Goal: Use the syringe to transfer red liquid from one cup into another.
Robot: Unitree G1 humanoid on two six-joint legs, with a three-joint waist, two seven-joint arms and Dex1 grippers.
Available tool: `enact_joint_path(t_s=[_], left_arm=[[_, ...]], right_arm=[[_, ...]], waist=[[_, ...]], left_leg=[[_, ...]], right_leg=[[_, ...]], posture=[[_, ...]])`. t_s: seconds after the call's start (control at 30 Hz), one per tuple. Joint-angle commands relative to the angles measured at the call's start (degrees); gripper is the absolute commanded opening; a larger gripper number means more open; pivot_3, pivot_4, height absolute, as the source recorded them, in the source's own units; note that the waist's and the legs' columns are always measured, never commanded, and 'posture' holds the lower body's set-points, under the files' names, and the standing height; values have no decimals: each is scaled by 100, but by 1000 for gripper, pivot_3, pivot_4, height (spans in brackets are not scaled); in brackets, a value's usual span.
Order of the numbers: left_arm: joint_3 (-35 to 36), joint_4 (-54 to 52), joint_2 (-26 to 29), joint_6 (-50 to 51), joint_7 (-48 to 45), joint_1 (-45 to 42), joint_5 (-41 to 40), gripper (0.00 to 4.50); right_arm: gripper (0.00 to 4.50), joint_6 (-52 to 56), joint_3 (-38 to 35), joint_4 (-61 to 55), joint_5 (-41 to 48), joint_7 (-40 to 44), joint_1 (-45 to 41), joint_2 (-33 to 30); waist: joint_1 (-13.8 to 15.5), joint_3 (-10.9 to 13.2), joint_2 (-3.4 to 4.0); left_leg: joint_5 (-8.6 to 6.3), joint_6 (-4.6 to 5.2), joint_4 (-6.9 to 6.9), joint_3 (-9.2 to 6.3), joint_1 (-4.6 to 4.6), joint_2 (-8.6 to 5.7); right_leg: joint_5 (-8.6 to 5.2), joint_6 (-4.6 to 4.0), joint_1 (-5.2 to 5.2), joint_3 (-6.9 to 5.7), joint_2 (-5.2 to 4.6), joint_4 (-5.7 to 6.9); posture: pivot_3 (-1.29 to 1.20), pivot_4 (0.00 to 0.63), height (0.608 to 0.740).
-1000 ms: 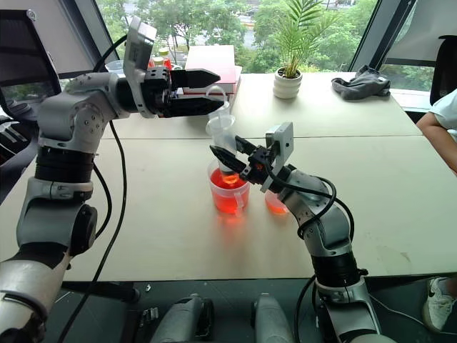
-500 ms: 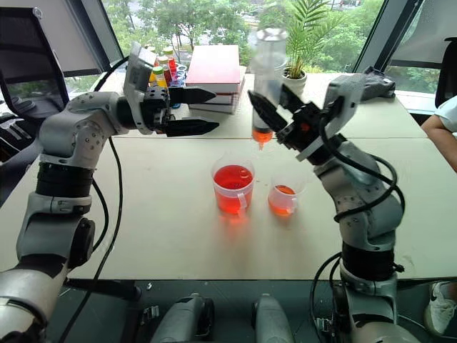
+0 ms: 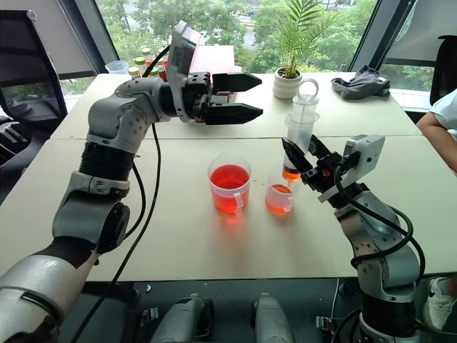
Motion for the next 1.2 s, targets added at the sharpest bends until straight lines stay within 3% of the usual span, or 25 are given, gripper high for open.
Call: enact_joint_path(t_s=[0.03, 0.4, 0.73, 1.2], left_arm=[[47, 281, -268, -297, 80, -442, 92, 4440], [124, 1467, -845, -906, 133, -876, 402, 4440], [154, 1754, -1024, -1100, 72, -913, 519, 28], [-191, 1091, -1086, -1017, -168, -236, 706, 28]], right_arm=[[1364, -233, 6, -148, -38, -11, -16, 32], [1364, -260, 165, -253, -92, -53, 104, -1], [1364, -176, 222, -369, -72, -99, 36, -80], [1364, 153, -103, -618, 177, -319, -513, -414]], waist=[[4, 0, 0], [-6, 0, 0], [-2, 0, -1], [-1, 0, -1]], left_leg=[[0, 0, 0, 0, 0, -1], [0, 0, -1, -1, 0, 1], [0, 0, -1, -2, -1, 0], [0, 0, -1, -3, -1, 2]], right_leg=[[0, 0, 0, 0, 0, -2], [-1, 1, 0, 1, 4, -4], [-1, 1, 1, 1, 4, -5], [-1, 1, 0, 1, 5, -4]], posture=[[0, 150, 740], [0, 150, 740], [0, 150, 740], [0, 150, 740]])
